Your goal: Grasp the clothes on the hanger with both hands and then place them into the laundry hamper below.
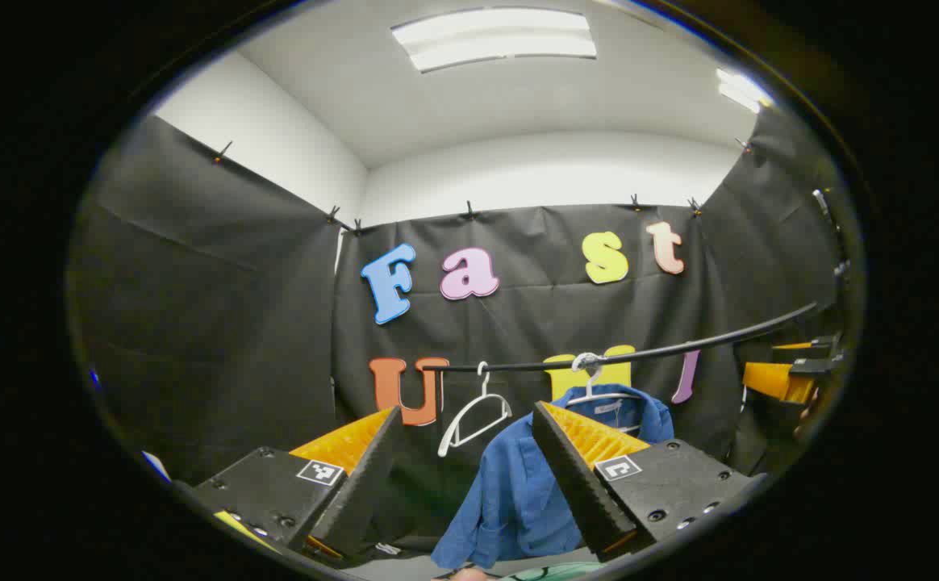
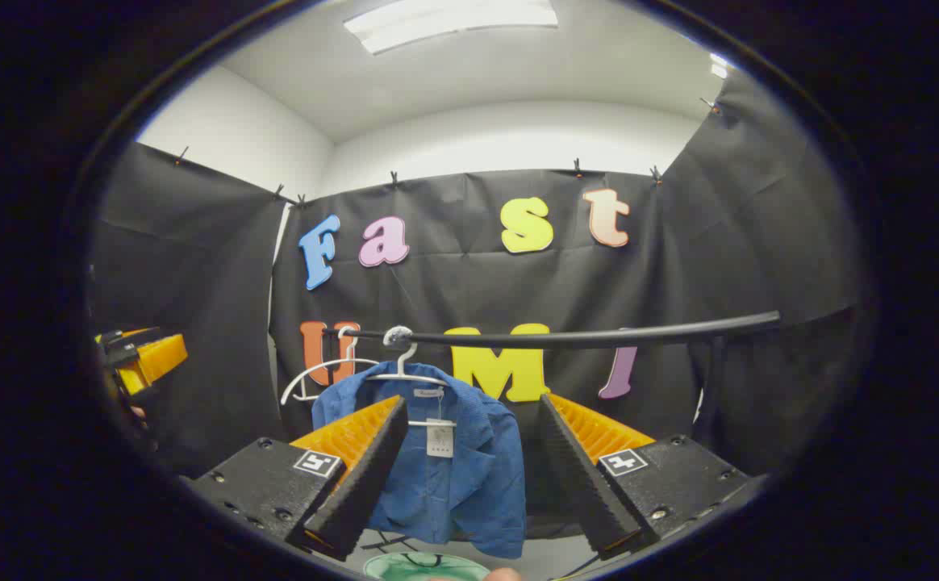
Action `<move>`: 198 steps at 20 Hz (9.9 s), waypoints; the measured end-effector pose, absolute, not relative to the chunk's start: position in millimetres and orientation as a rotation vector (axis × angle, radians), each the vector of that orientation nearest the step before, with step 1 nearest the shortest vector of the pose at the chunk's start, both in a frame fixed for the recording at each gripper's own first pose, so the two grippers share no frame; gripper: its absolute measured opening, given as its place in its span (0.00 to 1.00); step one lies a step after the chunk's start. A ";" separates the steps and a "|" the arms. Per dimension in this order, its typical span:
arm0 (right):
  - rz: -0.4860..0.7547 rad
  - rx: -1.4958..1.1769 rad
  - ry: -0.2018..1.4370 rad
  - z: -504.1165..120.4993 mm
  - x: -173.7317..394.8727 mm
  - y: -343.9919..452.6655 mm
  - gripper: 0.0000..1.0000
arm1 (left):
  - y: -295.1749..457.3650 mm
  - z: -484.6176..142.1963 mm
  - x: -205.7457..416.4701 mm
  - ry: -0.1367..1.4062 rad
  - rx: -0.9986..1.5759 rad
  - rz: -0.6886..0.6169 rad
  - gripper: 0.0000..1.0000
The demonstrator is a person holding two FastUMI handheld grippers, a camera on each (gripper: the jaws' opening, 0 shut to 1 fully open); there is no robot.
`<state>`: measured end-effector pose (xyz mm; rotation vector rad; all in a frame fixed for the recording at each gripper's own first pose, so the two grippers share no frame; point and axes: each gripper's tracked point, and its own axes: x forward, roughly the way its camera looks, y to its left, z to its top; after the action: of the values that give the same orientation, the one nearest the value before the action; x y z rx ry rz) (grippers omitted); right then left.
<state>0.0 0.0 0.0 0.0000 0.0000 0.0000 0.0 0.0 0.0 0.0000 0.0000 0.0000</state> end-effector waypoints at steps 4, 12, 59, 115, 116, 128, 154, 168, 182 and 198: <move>0.030 -0.015 0.002 -6.0 12.8 -8.4 1.00 | -17.9 -2.8 0.0 0.008 -0.040 0.016 1.00; 0.024 -0.026 0.047 -26.6 31.5 -10.1 1.00 | -38.5 -14.6 11.6 0.037 0.041 -0.018 1.00; -0.170 0.280 0.422 -231.3 241.1 -33.9 0.78 | -104.1 -278.6 189.8 0.453 -0.118 -0.129 0.73; -0.064 0.774 0.129 -142.3 280.3 -131.6 0.08 | 31.6 -178.8 263.0 0.411 -0.244 -0.075 0.03; -0.056 0.791 0.129 -140.7 284.4 -131.4 0.08 | 31.8 -185.2 265.0 0.437 -0.246 -0.085 0.00; -0.037 0.781 0.153 -131.0 342.8 -152.1 0.08 | 26.8 -208.8 302.1 0.527 -0.292 -0.153 0.00; -0.126 0.767 0.605 -325.0 215.1 -55.2 0.08 | -41.2 -297.0 135.1 0.726 -0.421 -0.352 0.00; -0.009 0.722 0.673 -288.3 96.2 61.2 0.08 | -126.0 -243.9 49.6 0.706 -0.346 -0.752 0.00; 0.103 0.820 0.859 -380.2 89.6 73.1 0.08 | -159.6 -337.9 23.8 0.902 -0.364 -0.787 0.00; -0.062 0.550 1.295 -555.1 80.5 36.0 0.16 | -135.8 -516.4 -27.0 1.395 -0.143 -0.458 0.01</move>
<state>80.5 36.0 -555.1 0.5502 1.2950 -0.0625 -27.0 -135.8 -516.4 -0.1434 1.3948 -0.4580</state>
